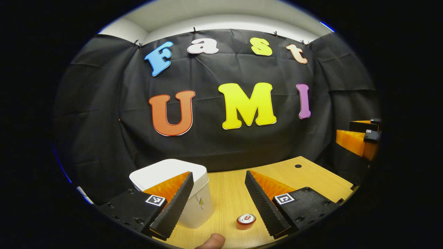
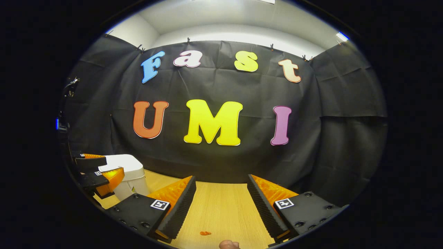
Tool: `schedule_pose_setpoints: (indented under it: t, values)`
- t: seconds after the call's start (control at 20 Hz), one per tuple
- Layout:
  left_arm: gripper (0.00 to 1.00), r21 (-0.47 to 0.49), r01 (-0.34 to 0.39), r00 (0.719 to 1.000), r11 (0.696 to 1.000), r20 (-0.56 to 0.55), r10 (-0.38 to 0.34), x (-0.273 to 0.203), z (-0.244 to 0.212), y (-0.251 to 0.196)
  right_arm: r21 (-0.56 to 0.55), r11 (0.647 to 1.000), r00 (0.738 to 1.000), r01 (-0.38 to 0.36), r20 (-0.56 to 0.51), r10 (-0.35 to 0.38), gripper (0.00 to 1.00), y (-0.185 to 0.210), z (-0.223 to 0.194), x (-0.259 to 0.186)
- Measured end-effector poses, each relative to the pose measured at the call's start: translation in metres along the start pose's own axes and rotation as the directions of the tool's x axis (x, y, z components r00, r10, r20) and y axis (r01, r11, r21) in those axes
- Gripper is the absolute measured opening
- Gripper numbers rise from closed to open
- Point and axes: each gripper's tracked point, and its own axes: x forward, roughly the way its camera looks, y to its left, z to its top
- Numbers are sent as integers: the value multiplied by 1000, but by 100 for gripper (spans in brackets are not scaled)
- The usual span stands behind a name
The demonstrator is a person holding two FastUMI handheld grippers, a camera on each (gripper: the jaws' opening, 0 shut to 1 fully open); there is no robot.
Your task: Press the lid of the desktop garbage bin to open it, pick up the crumpled paper on the desktop and throw it into the bin, then pick up the pop can on the desktop and drop it into the bin, and finally close the garbage bin lid.
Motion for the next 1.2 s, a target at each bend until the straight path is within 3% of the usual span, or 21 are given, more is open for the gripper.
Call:
schedule_pose_setpoints:
  t: [0.55, 0.8, 0.9, 1.1, 1.2]
  values:
    - [97, 20, -69, 997, 997, 32, 69, 10, 9, 11, -3, 1000, 999, -22, -38, 22, 94, 0, -10, 15]
    - [86, 3, -56, 998, 998, -33, 56, 17, -5, 11, -6, 1000, 997, -10, -82, 9, 94, -2, -20, 20]
    - [72, 7, -73, 996, 997, -50, 73, 18, -8, 18, -19, 1000, 994, -7, -105, 5, 94, 0, -25, 20]
    - [67, -29, -92, 991, 995, -96, 89, 27, -19, 30, -39, 999, 991, 9, -131, -14, 94, 7, -31, 14]
    - [58, -53, -101, 989, 994, -113, 94, 32, -24, 37, -41, 999, 989, 19, -143, -24, 94, 12, -36, 10]
